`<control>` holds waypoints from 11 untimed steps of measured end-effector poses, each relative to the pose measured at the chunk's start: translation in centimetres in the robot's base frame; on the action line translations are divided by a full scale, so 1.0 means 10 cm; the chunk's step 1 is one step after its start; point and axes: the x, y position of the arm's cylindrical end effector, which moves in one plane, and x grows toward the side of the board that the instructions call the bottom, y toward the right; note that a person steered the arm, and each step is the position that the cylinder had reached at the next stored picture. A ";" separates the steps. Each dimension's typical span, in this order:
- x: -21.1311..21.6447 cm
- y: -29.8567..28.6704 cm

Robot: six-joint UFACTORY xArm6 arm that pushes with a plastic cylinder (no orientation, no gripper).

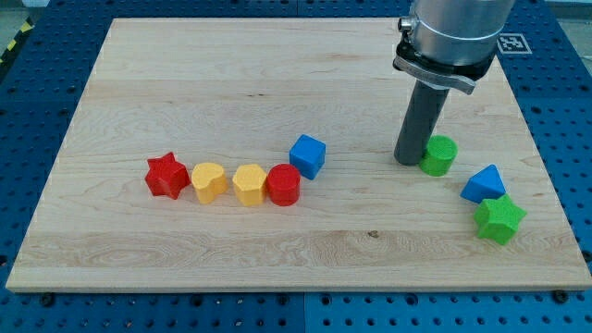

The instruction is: Place your hand to the top of the yellow heart

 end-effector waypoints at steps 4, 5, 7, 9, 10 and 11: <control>-0.06 0.27; -0.34 -0.20; -0.45 -2.01; -0.22 -2.50; -0.20 -2.46; -0.18 -2.27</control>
